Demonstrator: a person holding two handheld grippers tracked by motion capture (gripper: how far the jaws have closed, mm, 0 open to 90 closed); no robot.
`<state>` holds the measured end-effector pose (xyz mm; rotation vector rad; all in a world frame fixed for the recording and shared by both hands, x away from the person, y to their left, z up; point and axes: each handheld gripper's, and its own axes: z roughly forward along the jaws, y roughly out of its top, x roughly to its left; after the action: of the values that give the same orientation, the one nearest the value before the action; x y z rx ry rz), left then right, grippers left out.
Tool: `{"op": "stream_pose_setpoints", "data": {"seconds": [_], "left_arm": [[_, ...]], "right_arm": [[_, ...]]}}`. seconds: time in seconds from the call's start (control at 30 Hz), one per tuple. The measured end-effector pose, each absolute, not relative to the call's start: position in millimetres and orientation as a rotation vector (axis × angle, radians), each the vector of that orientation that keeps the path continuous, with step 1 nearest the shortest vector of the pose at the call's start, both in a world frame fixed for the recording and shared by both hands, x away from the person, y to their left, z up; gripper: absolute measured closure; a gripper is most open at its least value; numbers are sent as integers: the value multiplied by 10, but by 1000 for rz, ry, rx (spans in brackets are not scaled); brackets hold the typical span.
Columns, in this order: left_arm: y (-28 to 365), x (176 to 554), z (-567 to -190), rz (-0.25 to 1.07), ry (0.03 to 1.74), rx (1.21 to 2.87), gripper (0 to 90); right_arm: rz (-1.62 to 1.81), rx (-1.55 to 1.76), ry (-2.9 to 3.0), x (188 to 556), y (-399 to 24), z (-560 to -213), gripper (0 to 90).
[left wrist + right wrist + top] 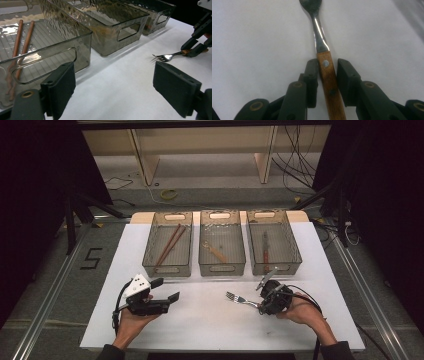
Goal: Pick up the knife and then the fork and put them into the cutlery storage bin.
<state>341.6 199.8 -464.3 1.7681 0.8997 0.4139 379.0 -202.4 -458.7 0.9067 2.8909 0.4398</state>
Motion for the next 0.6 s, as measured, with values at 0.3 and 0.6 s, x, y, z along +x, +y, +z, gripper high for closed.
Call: {"op": "stream_pose_setpoints", "data": {"seconds": [0.3, 0.6], "left_arm": [[1998, 3412, -4643, 415, 898, 1771, 177], [2003, 3416, -4645, 413, 900, 1768, 177]], "right_arm": [[432, 870, 2896, 3767, -2003, -4586, 765], [411, 844, 2896, 3753, -1980, -4579, 776]]}}
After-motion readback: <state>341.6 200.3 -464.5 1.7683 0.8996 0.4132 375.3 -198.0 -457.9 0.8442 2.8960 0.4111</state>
